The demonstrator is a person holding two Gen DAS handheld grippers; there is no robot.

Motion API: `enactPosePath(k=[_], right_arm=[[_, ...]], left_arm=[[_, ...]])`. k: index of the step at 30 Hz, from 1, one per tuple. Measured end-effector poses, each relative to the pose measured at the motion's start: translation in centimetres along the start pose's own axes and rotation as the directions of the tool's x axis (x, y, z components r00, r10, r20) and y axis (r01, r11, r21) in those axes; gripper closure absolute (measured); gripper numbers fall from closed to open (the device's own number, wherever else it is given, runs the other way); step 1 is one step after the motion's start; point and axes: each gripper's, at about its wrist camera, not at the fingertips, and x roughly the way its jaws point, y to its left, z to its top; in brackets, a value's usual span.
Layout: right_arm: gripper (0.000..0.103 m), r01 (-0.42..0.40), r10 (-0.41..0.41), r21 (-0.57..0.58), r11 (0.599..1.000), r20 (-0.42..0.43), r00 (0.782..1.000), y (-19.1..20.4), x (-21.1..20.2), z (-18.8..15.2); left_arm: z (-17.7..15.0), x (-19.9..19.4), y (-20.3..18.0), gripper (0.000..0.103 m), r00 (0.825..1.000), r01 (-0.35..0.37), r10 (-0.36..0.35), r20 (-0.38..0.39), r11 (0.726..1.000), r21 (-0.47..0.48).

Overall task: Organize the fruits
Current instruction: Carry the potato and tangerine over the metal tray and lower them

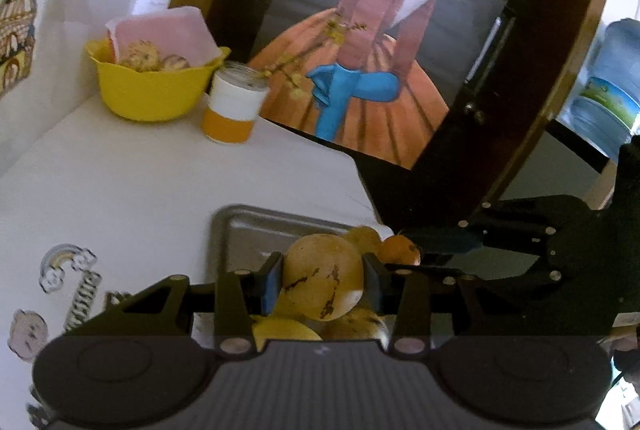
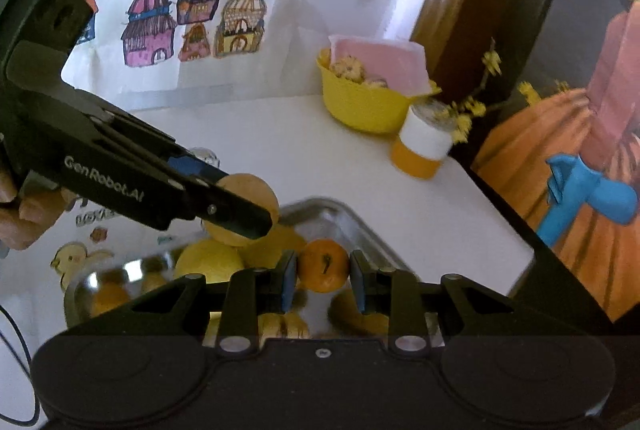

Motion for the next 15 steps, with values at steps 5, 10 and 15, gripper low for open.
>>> enactPosePath(k=[5, 10, 15], right_arm=[[0.073, 0.011, -0.011, 0.031, 0.999, -0.012, 1.000, 0.2, -1.2, -2.0], [0.073, -0.002, 0.003, 0.073, 0.997, -0.016, 1.000, 0.3, -2.0, -3.7], [0.073, -0.003, 0.006, 0.092, 0.996, -0.027, 1.000, 1.1, -2.8, -5.2]], left_arm=[[-1.2, -0.2, -1.7, 0.057, 1.000, 0.013, -0.013, -0.011, 1.000, 0.025], [-2.2, -0.6, -3.1, 0.057, 0.999, 0.032, -0.031, -0.028, 0.998, 0.045], [-3.5, -1.4, -3.9, 0.057, 0.999, 0.037, -0.035, -0.037, 0.998, 0.059]])
